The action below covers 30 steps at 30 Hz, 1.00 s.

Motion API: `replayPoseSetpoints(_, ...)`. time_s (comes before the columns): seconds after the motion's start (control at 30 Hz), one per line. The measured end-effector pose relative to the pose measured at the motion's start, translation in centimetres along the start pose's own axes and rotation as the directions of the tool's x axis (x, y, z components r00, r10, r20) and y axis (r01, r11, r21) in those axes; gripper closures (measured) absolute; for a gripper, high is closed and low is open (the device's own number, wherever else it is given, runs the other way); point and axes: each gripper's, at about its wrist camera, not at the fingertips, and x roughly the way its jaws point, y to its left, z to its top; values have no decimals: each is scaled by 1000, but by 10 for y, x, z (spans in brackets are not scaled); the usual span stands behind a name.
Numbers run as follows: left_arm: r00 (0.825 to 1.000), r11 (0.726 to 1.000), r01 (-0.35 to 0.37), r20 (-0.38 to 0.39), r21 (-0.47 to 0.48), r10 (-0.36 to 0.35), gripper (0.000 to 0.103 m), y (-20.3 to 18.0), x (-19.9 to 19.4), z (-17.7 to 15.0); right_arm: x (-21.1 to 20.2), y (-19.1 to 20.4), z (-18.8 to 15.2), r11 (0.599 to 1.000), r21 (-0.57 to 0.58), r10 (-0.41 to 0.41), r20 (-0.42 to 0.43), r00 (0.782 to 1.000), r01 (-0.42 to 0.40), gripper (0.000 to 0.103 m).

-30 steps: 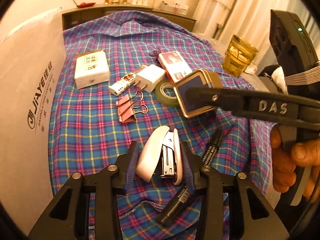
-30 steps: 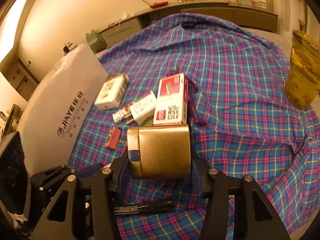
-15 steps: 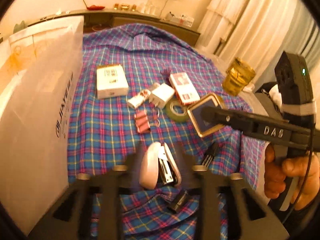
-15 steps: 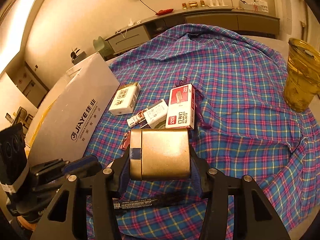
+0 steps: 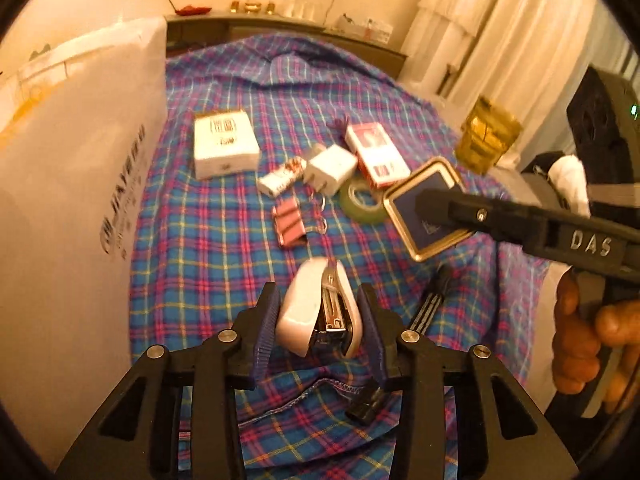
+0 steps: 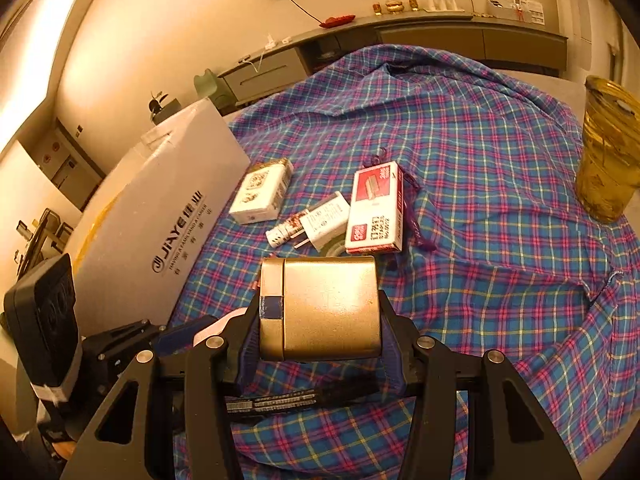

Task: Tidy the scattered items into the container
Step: 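Close the left gripper on the white stapler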

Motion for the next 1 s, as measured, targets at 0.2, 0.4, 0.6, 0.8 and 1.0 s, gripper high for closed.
replayPoseSetpoints(0.2,999,999,26,39,-23,-25,62,-1,-19,14,-1,-1,0,1000,8,8,2,1000,-8,51)
replayPoseSetpoints(0.4,997,997,68,37,44,-69,48,-15,-12,19,3,0,-2,1000,10,3,-11,1000,-3,51)
replayPoseSetpoints(0.6,1000,996,-22,6,91,21,48,-16,-4,2,5,-5,-2,1000,22,-2,-22,1000,3,51)
replayPoseSetpoints(0.8,999,999,-31,-24,-10,31,47,8,-10,-17,3,-3,-1,1000,16,13,-23,1000,-13,51)
replayPoseSetpoints(1.0,999,999,-37,-24,-23,37,46,4,-26,-38,4,-1,-1,999,13,36,-32,999,-35,51)
